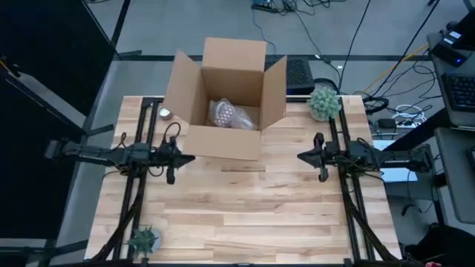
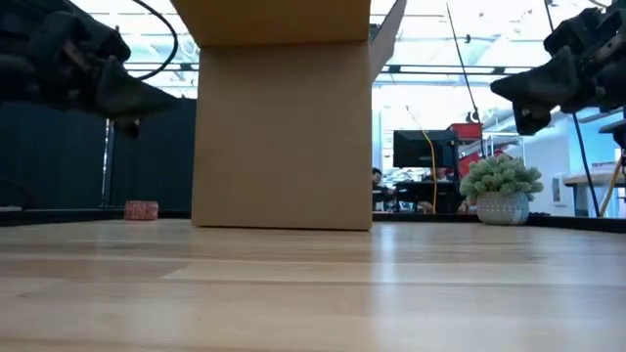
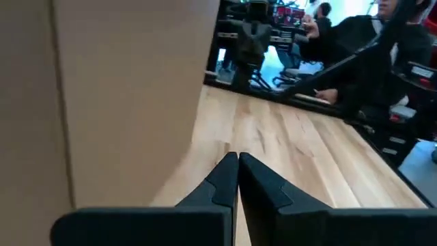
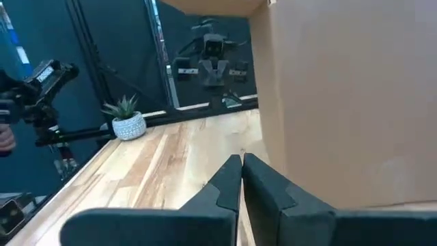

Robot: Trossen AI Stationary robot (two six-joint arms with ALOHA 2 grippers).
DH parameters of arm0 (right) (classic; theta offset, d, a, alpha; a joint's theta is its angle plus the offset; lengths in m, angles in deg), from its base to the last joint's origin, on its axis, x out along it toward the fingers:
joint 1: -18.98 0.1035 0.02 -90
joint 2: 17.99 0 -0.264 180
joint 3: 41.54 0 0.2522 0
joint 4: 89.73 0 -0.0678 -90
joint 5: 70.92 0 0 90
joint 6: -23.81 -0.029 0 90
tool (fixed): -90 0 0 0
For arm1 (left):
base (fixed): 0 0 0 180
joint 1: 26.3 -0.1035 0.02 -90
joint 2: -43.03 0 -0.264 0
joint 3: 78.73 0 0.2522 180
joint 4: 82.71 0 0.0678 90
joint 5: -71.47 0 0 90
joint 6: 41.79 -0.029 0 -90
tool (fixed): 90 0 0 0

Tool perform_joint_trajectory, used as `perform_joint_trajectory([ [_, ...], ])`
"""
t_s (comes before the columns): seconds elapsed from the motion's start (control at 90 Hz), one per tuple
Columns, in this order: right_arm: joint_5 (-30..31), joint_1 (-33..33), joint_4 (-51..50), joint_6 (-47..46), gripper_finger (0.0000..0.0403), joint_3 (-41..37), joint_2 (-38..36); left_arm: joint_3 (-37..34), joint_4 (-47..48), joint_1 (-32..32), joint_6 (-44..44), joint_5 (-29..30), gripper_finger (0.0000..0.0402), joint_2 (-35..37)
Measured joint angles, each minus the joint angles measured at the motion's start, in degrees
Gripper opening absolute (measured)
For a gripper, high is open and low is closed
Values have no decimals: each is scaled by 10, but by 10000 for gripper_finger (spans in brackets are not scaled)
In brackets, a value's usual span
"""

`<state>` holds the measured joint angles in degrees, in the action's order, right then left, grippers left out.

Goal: Wrap mug
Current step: Return to Home Position

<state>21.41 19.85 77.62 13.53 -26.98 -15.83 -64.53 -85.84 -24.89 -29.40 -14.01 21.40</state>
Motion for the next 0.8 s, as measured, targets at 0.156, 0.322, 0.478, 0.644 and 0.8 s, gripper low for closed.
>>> perform_joint_trajectory([
  [0.156,-17,3,-1,-8,0,0,11,0,80,1,-8,-13,0,82],
  [0.322,-17,10,-1,3,0,0,13,0,159,1,-1,-15,0,184],
  [0.478,-14,12,0,8,0,0,13,1,167,0,-23,-38,0,216],
  [0.644,-12,12,0,11,0,0,13,1,168,-8,-12,-39,0,214],
  [0.8,-12,12,-1,11,0,0,13,1,168,-10,-10,-40,0,216],
])
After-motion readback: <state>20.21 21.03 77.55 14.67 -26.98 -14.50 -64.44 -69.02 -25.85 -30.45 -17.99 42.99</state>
